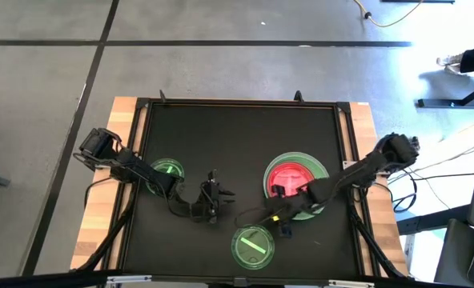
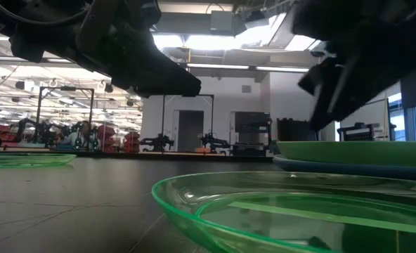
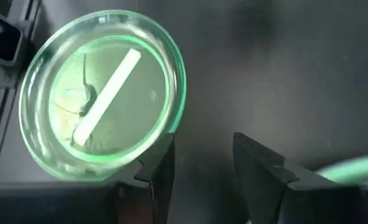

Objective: Stack plastic plates
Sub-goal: Stack the bottom green transparent plate on top of the red transparent plate

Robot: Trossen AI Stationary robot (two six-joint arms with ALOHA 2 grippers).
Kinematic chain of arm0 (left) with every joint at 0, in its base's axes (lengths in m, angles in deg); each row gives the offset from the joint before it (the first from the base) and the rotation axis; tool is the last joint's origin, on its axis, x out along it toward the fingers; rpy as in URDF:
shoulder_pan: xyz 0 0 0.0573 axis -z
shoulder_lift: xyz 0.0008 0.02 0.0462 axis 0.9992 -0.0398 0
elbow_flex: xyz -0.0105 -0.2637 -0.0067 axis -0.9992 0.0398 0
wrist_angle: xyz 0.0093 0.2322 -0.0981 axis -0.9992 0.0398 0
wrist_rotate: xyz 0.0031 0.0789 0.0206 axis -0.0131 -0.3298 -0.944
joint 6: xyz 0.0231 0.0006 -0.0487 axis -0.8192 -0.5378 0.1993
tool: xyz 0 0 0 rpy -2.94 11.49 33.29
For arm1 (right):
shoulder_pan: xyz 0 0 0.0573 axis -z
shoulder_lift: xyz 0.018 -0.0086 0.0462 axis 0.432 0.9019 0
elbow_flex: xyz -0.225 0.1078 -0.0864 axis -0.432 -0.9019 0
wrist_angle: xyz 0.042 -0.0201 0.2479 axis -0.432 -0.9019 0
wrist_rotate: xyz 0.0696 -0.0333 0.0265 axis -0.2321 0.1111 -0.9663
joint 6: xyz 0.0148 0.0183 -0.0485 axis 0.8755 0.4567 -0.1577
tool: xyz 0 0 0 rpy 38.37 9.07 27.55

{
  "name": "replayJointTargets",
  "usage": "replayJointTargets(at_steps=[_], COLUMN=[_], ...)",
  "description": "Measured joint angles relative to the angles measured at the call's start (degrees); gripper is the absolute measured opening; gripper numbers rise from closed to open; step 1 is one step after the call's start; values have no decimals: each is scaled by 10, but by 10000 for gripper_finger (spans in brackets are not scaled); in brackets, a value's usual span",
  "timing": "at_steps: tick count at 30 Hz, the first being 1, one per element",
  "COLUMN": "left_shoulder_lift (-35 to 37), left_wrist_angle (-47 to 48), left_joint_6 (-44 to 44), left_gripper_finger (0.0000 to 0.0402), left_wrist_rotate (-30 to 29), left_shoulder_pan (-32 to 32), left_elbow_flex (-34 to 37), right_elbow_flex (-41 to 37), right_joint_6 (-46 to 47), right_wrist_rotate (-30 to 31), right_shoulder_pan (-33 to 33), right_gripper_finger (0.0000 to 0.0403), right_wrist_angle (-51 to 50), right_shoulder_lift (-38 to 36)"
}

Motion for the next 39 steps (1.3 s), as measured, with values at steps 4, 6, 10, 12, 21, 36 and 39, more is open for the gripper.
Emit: replayJointTargets(at_steps=[4, 6, 10, 12, 21, 36, 39], left_shoulder_lift=[0, 0, 0, 0, 0, 0, 0], left_wrist_angle=[-1, -1, 1, 2, 2, 2, 3], left_joint_6=[0, 0, 2, 2, 2, 3, 3], left_gripper_finger=[95, 95, 95, 95, 95, 95, 95], left_wrist_rotate=[0, 0, 0, 0, 0, 2, 2], left_shoulder_pan=[-2, -3, -3, -3, -3, -3, -3], left_elbow_flex=[0, 0, 0, 0, 0, 0, 0], right_elbow_flex=[43, 63, 89, 93, 93, 93, 93], right_joint_6=[-2, -4, -4, 0, 24, 9, 5], right_wrist_rotate=[-16, -23, -38, -45, -81, -130, -130], right_shoulder_pan=[2, 2, 2, 6, 25, 29, 32], right_gripper_finger=[154, 154, 154, 154, 154, 58, 12], right_wrist_angle=[0, 1, 2, 1, 1, 29, 29], right_shoulder_lift=[50, 72, 100, 110, 143, 165, 165])
